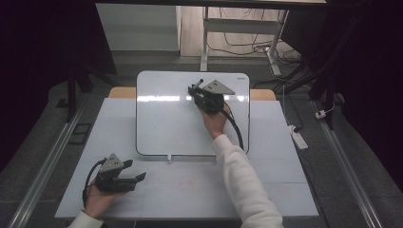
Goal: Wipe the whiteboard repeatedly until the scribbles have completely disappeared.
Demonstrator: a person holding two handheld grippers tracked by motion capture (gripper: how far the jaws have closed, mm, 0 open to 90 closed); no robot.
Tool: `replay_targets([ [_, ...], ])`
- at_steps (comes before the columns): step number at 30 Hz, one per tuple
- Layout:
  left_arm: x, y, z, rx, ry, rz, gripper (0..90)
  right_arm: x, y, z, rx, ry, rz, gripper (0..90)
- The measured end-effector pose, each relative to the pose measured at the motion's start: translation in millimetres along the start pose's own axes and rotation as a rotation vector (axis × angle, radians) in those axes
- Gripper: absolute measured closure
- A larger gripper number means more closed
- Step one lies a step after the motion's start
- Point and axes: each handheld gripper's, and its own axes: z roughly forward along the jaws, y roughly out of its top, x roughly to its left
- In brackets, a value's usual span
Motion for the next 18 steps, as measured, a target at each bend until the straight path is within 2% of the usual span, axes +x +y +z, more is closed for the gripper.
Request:
replay_targets([
  [1, -0.2, -0.2, -0.4, -0.002, 0.001, -0.002, 26.2, -0.5, 1.3, 1.1, -0.003, -0.007, 0.010, 77.7],
  [4, 0.2, -0.3, -1.7, -0.008, 0.001, -0.008, 26.2, -8.0, 7.0, 1.5, -0.031, -0.079, 0.049, 77.7],
  [6, 1.2, -0.2, -0.8, -0.005, -0.002, -0.007, 26.2, -7.9, 9.9, 4.0, -0.038, -0.086, 0.063, 77.7],
  [8, 1.3, 0.1, 0.4, -0.002, -0.002, -0.006, 26.2, 1.0, 9.3, 9.4, -0.020, -0.034, 0.042, 77.7],
  [10, 0.9, 0.1, 0.4, -0.002, -0.003, -0.001, 26.2, 13.7, 5.6, 15.5, 0.011, 0.024, -0.018, 77.7],
  [11, 0.7, 0.0, -0.1, -0.004, -0.003, -0.002, 26.2, 17.4, 5.0, 16.3, 0.019, 0.014, -0.048, 77.7],
  [12, 0.7, -0.2, -0.9, -0.005, -0.003, -0.002, 26.2, 16.2, 5.7, 15.8, 0.022, 0.013, -0.047, 77.7],
  [16, 1.1, -0.7, -3.2, -0.012, 0.001, -0.001, 26.2, -7.2, 10.7, 1.4, -0.008, -0.106, 0.031, 77.7],
  [18, 1.7, -0.5, -2.3, -0.012, -0.001, -0.003, 26.2, -17.2, 10.8, -7.1, -0.016, -0.128, 0.055, 77.6],
])
